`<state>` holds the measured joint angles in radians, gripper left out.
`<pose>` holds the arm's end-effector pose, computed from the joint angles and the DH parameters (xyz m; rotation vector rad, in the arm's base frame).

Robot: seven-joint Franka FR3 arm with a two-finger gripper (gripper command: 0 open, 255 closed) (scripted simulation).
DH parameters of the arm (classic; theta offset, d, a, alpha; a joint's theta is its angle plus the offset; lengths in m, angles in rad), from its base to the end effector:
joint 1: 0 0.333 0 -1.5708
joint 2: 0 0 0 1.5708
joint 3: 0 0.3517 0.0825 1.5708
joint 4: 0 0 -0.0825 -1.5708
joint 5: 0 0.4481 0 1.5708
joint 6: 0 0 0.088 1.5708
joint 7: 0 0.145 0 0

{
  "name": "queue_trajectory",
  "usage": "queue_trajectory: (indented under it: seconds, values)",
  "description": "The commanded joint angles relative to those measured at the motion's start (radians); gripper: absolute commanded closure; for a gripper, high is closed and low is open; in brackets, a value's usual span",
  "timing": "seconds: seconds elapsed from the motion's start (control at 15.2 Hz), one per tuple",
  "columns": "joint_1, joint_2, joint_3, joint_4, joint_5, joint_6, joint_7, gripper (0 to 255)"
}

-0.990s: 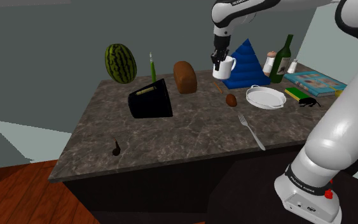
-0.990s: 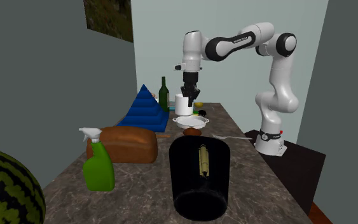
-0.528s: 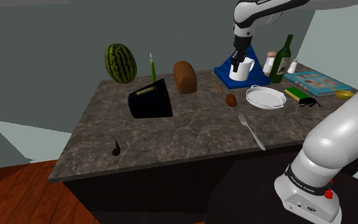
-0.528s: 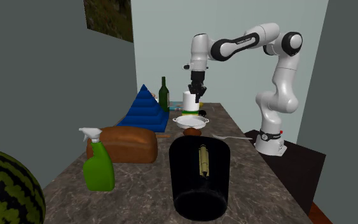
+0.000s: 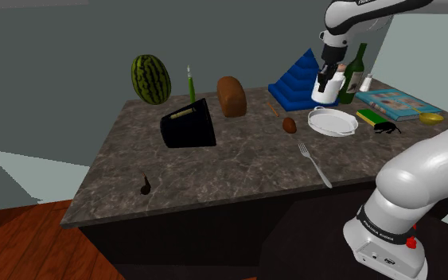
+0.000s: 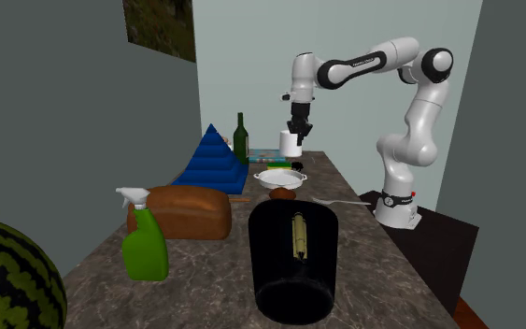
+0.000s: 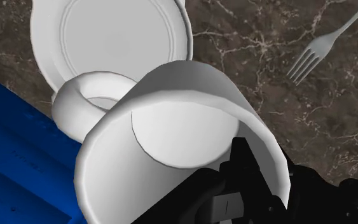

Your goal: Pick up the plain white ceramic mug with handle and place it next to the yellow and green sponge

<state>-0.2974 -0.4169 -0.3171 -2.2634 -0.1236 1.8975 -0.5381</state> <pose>0.3846 -0.2979 0.4938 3.1301 -0.0238 0.0533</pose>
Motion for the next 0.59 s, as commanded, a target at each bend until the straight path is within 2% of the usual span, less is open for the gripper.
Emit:
queue_trajectory:
  seconds: [0.0, 0.53]
  values:
    - [-0.021, -0.037, -0.024, -0.028, -0.02, -0.005, -0.035, 255]
    - [-0.117, -0.161, -0.137, -0.094, -0.111, -0.045, -0.191, 255]
